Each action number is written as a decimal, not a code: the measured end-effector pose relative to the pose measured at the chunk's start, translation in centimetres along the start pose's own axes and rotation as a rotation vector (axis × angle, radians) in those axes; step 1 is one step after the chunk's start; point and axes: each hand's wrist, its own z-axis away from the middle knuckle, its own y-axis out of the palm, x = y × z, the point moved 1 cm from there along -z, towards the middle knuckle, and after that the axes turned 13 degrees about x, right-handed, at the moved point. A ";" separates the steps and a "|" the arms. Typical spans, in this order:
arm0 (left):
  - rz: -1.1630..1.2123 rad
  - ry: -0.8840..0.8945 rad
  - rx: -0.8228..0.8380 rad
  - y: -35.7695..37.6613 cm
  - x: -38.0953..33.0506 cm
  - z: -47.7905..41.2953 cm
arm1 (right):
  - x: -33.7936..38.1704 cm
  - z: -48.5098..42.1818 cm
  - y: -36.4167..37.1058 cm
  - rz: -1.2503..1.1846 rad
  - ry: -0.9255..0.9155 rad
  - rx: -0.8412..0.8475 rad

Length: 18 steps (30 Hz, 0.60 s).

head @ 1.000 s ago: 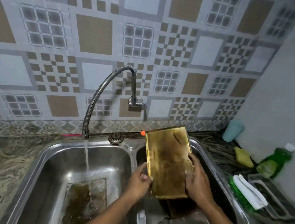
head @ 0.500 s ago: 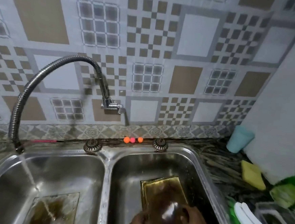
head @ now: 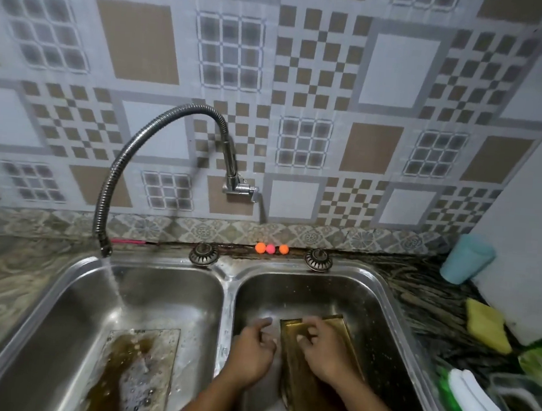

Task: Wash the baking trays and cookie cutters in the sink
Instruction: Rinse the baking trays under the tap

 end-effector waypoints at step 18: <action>-0.118 -0.366 -0.180 -20.5 23.7 10.9 | 11.3 -0.8 28.4 -0.167 0.181 0.224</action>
